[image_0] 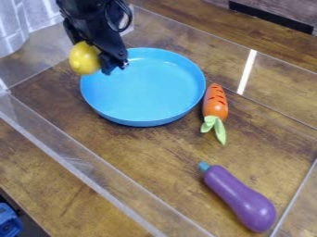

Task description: Put the lemon on the blue tray

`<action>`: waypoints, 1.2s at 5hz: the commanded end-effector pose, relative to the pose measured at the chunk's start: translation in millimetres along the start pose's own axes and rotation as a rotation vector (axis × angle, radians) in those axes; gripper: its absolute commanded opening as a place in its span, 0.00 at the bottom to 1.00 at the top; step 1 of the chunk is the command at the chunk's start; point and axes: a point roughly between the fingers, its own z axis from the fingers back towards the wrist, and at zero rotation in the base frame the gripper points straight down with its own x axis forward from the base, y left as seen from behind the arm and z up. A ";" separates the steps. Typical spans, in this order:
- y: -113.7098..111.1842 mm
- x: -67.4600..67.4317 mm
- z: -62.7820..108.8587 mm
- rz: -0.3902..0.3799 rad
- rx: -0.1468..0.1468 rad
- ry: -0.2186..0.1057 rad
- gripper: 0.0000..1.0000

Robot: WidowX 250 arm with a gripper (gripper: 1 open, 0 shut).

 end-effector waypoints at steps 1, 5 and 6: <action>2.2 8.1 12.5 0.004 -0.004 -0.074 0.00; -7.5 9.1 12.3 0.008 -0.065 -0.100 0.00; -9.6 9.0 11.8 0.011 -0.078 -0.104 0.00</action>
